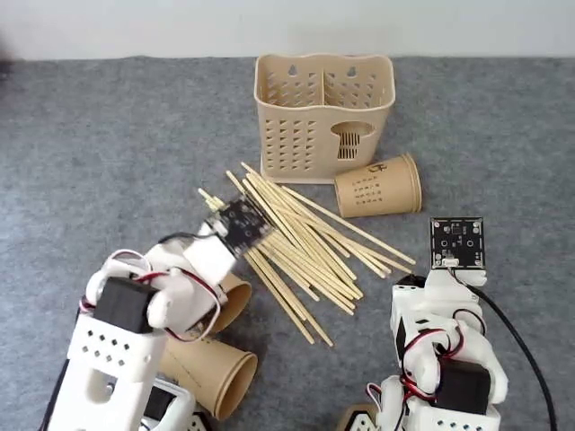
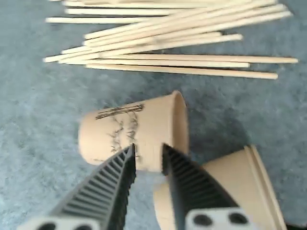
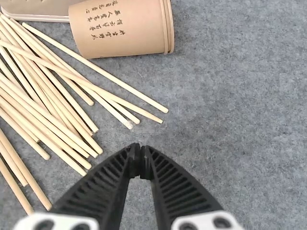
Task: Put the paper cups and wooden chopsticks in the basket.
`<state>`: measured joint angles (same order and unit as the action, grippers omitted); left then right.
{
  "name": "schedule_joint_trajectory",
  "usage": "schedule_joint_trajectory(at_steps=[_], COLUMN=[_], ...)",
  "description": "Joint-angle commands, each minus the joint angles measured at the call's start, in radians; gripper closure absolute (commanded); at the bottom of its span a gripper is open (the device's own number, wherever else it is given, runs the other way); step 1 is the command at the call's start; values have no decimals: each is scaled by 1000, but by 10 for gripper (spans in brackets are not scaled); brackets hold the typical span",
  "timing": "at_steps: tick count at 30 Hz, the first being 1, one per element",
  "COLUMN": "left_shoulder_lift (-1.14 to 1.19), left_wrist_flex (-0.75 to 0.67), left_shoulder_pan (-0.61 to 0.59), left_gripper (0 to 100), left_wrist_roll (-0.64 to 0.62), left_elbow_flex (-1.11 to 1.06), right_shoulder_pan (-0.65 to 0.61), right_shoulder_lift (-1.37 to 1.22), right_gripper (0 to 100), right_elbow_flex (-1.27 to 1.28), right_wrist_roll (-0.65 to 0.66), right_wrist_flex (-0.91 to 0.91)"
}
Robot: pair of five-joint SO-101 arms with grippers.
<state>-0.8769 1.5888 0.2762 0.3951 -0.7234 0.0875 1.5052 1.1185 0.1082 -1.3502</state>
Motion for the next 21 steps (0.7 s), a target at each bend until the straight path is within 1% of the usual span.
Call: schedule_joint_trajectory(at_steps=[1, 4, 8, 11, 14, 16, 18, 21], left_shoulder_lift=[-18, -23, -18, -23, -25, -25, -25, -25], left_wrist_flex=[-15, -84, -224, -328, -416, -442, -443, -439], left_shoulder_pan=[23, 28, 18, -32, -100, -126, -130, -132], left_gripper=[814, 813, 813, 818, 880, 934, 984, 986], left_wrist_roll=[9, 9, 9, 9, 9, 14, 52, 60], left_elbow_flex=[-30, -105, -245, -309, -325, -325, -325, -326], right_shoulder_pan=[1, 1, 1, 2, 2, 2, 2, -1], right_shoulder_lift=[-19, -19, -19, -19, -19, -19, -19, -19], right_gripper=[987, 987, 987, 987, 987, 987, 987, 987], right_elbow_flex=[-44, -44, -44, -44, -44, -44, -44, -44], right_wrist_roll=[12, 12, 12, 12, 12, 12, 12, 12], right_wrist_flex=[-5, -13, -18, -18, -18, -18, -18, -18])
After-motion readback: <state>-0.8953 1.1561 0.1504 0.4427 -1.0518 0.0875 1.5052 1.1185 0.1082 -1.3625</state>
